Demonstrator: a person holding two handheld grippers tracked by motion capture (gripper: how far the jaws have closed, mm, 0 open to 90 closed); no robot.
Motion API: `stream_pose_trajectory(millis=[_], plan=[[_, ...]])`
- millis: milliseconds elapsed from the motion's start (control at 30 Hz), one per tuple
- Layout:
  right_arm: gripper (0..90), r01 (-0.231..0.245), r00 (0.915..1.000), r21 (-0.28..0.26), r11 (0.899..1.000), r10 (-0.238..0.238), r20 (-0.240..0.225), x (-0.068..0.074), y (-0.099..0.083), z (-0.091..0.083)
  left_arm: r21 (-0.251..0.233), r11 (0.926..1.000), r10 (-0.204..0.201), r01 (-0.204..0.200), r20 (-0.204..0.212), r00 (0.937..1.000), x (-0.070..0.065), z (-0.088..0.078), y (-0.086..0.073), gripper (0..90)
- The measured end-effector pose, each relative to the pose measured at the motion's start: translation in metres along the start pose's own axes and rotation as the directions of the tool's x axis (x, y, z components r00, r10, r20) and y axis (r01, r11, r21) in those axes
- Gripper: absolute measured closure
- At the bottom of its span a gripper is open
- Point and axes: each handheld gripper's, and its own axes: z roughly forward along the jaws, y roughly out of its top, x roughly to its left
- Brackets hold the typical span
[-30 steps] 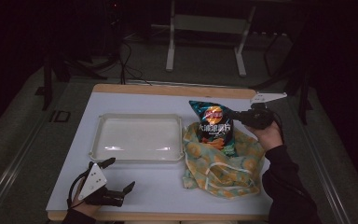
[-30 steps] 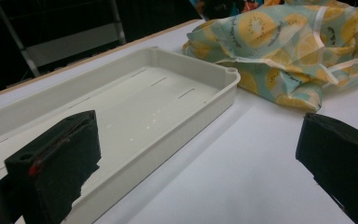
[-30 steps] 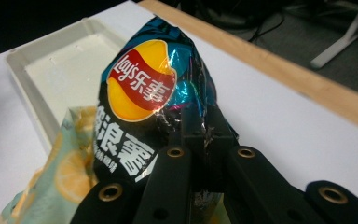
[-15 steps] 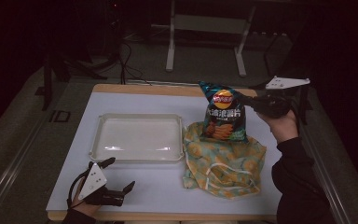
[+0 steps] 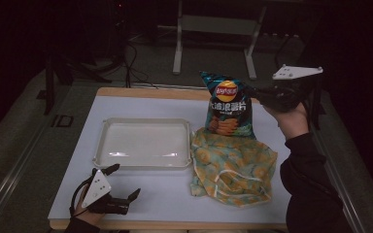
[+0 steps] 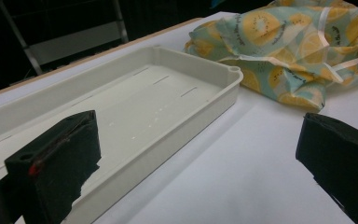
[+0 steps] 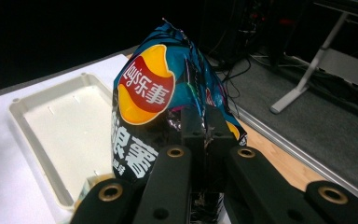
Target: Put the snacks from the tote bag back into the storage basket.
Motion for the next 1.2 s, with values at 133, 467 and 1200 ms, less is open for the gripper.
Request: stream_pose_trajectory(millis=[133, 467, 1200], plan=[[89.9, 0.004, 0.9999, -0.006, 1.0, -0.004, -0.013, 0.007, 0.007, 0.008, -0.001, 1.0, 0.001, -0.001, 0.0, 1.0, 0.0, 0.0, 0.0, 0.3], [89.9, 0.025, 0.9977, -0.017, 1.0, -0.026, -0.062, 0.029, 0.022, 0.035, -0.003, 1.0, -0.002, 0.002, 0.001, 1.0, 0.0, -0.001, 0.0, 0.3], [89.9, 0.05, 0.9767, -0.092, 0.994, -0.068, -0.203, 0.089, 0.045, 0.101, 0.0, 1.0, 0.003, -0.003, 0.006, 1.0, 0.0, -0.002, 0.0, 0.3]])
